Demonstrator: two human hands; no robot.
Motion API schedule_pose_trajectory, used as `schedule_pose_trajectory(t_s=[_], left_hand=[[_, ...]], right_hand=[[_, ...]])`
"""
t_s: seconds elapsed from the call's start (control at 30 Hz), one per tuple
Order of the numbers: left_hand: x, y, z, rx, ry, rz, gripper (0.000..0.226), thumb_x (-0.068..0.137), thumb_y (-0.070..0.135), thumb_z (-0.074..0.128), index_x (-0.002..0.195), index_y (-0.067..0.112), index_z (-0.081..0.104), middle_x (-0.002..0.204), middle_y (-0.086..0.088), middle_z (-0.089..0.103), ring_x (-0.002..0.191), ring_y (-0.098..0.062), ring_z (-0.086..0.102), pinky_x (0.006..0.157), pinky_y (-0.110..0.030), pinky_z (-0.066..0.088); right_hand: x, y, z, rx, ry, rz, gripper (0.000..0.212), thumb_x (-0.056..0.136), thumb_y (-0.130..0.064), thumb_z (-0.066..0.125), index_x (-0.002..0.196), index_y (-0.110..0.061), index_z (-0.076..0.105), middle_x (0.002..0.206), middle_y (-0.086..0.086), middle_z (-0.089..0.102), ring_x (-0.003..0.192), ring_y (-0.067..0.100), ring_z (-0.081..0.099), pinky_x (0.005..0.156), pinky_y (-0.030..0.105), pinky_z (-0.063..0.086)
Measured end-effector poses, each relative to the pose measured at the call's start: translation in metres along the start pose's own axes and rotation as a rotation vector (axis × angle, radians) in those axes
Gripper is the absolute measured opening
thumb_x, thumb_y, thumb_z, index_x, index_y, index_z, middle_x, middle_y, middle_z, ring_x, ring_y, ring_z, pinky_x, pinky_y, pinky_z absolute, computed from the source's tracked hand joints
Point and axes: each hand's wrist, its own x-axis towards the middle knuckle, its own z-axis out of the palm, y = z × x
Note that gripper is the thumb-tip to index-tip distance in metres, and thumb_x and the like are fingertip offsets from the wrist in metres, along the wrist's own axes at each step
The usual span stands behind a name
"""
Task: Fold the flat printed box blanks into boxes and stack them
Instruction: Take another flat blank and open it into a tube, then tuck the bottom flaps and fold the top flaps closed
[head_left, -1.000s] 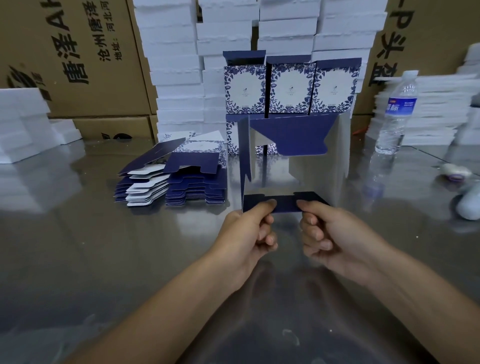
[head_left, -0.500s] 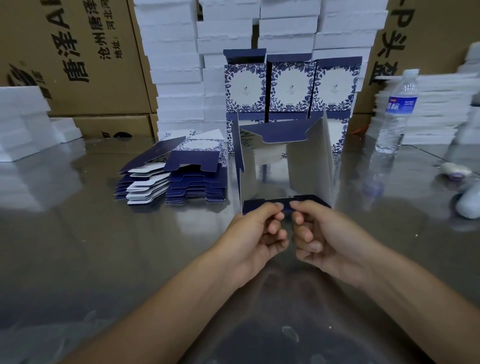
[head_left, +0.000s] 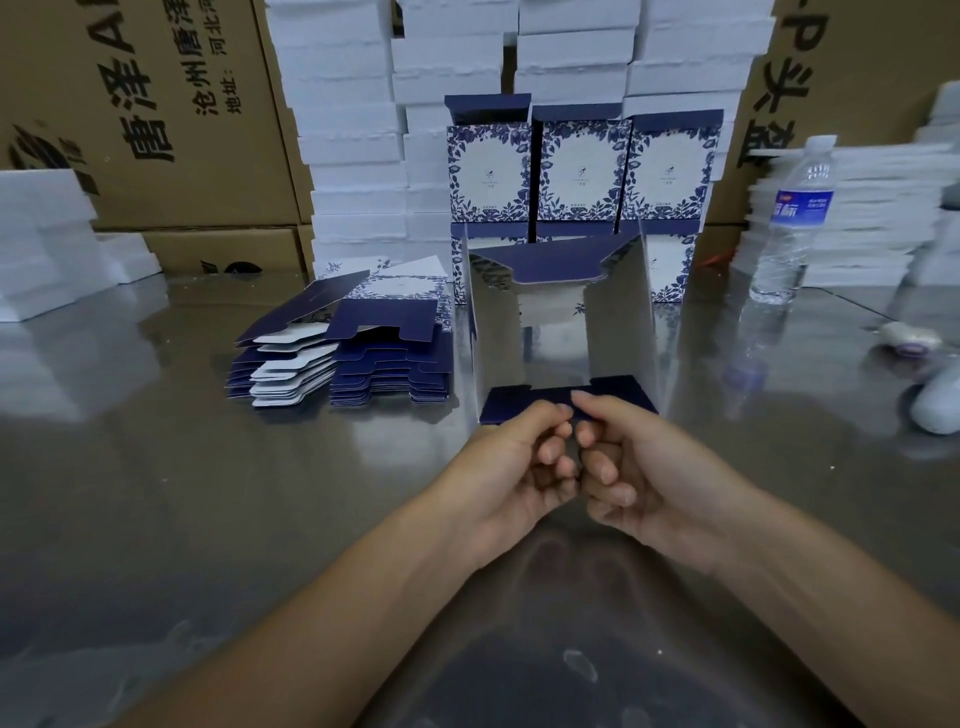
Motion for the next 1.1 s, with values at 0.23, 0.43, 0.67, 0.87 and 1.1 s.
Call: schedule_pose_trajectory(t_s=[0.23, 0.43, 0.67, 0.87, 1.1], left_hand=[[-0.001, 0.002, -0.001, -0.007, -0.049, -0.019, 0.039, 0.090, 0.017, 0.053, 0.052, 0.014, 0.061, 0.042, 0.005, 0.038, 0.039, -0.006, 0.040, 0.043, -0.017, 0.039], [-0.003, 0.008, -0.005, 0.002, -0.023, -0.102, 0.028, 0.090, 0.019, 0.055, 0.063, 0.012, 0.053, 0.042, 0.004, 0.039, 0.037, -0.007, 0.041, 0.042, -0.016, 0.038], [-0.001, 0.024, -0.021, -0.010, 0.016, -0.218, 0.033, 0.082, 0.026, 0.064, 0.054, 0.011, 0.059, 0.039, 0.007, 0.032, 0.030, -0.003, 0.032, 0.030, -0.012, 0.027], [0.003, 0.031, -0.033, 0.200, 0.214, -0.034, 0.031, 0.089, 0.037, 0.061, 0.076, 0.010, 0.053, 0.042, 0.005, 0.033, 0.031, -0.007, 0.030, 0.033, -0.013, 0.024], [0.009, 0.023, -0.044, 0.899, 0.478, 0.680, 0.052, 0.082, 0.023, 0.071, 0.122, 0.028, 0.039, 0.092, 0.013, 0.057, 0.077, -0.002, 0.059, 0.063, -0.005, 0.042]], right_hand=[[0.003, 0.002, -0.002, 0.077, -0.048, -0.021, 0.042, 0.086, -0.029, 0.057, 0.045, -0.018, 0.055, 0.041, -0.002, 0.044, 0.029, 0.006, 0.035, 0.036, 0.017, 0.036], [0.004, 0.003, -0.004, 0.021, -0.022, 0.030, 0.038, 0.084, -0.035, 0.061, 0.050, -0.018, 0.058, 0.044, -0.001, 0.047, 0.032, 0.008, 0.038, 0.038, 0.018, 0.037], [0.013, 0.004, -0.027, -0.735, 0.558, -0.629, 0.059, 0.074, -0.053, 0.062, 0.116, -0.017, 0.041, 0.082, -0.006, 0.060, 0.063, 0.011, 0.058, 0.060, 0.029, 0.045], [0.015, 0.002, -0.036, -0.794, 0.493, -0.922, 0.071, 0.085, -0.012, 0.063, 0.143, -0.027, 0.025, 0.135, -0.007, 0.048, 0.117, 0.009, 0.051, 0.097, 0.043, 0.045], [0.020, 0.005, -0.037, -0.823, 0.245, -0.969, 0.081, 0.087, 0.000, 0.056, 0.141, -0.046, 0.017, 0.129, -0.044, 0.037, 0.119, -0.012, 0.043, 0.095, 0.017, 0.043]])
